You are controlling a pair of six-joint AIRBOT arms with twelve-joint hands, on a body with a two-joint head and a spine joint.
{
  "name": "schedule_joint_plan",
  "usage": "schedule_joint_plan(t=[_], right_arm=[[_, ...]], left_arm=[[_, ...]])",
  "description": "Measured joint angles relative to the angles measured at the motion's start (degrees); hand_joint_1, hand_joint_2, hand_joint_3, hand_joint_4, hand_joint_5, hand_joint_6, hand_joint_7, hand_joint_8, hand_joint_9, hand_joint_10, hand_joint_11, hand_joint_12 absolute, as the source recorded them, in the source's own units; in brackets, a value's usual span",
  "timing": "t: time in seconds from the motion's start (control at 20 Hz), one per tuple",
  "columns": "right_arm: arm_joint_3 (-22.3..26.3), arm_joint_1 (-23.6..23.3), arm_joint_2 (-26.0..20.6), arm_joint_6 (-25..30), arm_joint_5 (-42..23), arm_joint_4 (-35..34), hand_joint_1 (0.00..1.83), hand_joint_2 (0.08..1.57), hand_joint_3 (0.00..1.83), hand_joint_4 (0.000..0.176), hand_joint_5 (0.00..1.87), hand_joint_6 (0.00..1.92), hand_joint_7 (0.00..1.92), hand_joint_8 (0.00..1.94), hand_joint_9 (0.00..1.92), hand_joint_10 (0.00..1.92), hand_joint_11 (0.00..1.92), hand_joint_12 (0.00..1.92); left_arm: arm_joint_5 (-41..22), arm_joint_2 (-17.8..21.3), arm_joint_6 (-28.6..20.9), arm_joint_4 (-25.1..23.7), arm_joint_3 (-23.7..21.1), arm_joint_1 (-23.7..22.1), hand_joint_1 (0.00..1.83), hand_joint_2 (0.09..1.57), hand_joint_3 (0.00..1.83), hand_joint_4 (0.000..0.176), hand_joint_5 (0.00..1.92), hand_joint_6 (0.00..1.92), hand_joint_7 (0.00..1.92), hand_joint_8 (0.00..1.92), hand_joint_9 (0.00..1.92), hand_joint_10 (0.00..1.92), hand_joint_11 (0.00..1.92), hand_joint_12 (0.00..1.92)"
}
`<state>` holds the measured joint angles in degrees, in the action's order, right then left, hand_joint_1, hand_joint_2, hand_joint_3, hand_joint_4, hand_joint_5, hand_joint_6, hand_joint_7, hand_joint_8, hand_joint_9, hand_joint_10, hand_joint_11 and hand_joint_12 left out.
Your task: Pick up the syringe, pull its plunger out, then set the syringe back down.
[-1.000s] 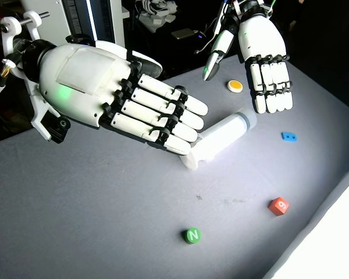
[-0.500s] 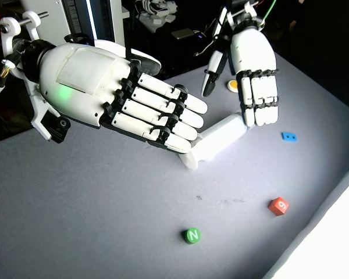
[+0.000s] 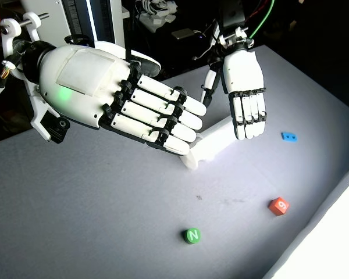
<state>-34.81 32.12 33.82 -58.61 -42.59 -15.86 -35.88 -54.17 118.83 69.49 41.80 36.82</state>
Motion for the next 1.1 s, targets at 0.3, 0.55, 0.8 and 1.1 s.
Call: schedule_joint_plan(t=[0.3, 0.55, 0.8, 1.1], right_arm=[[0.00, 0.00, 0.11, -0.02, 0.04, 0.02, 0.01, 1.09, 0.00, 0.000, 0.05, 0.01, 0.02, 0.00, 0.02, 0.01, 0.02, 0.01], [0.00, 0.00, 0.13, -0.02, 0.09, 0.02, 0.01, 1.08, 0.00, 0.000, 0.07, 0.00, 0.05, 0.00, 0.03, 0.00, 0.00, 0.11], [0.00, 0.00, 0.17, -0.02, 0.02, 0.00, 0.03, 1.08, 0.00, 0.000, 0.09, 0.00, 0.07, 0.00, 0.05, 0.00, 0.00, 0.12], [0.00, 0.00, 0.17, -0.02, 0.07, 0.00, 0.04, 1.08, 0.00, 0.000, 0.09, 0.01, 0.08, 0.00, 0.06, 0.00, 0.00, 0.15]], left_arm=[[-1.11, -2.89, -0.15, -0.48, 2.58, 2.05, 0.71, 1.03, 0.00, 0.000, 0.01, 0.00, 0.05, 0.00, 0.06, 0.00, 0.00, 0.35], [-1.66, -5.20, -0.76, -0.70, 4.72, 3.82, 0.67, 1.05, 0.00, 0.000, 0.04, 0.01, 0.10, 0.01, 0.10, 0.01, 0.00, 0.40], [-2.78, -7.78, -1.62, -1.18, 6.71, 4.85, 0.69, 1.07, 0.00, 0.000, 0.09, 0.00, 0.15, 0.00, 0.16, 0.01, 0.00, 0.56], [-3.50, -10.25, -1.99, -1.64, 9.73, 5.57, 0.86, 1.16, 0.00, 0.000, 0.35, 0.01, 0.47, 0.01, 0.48, 0.01, 0.08, 0.81]])
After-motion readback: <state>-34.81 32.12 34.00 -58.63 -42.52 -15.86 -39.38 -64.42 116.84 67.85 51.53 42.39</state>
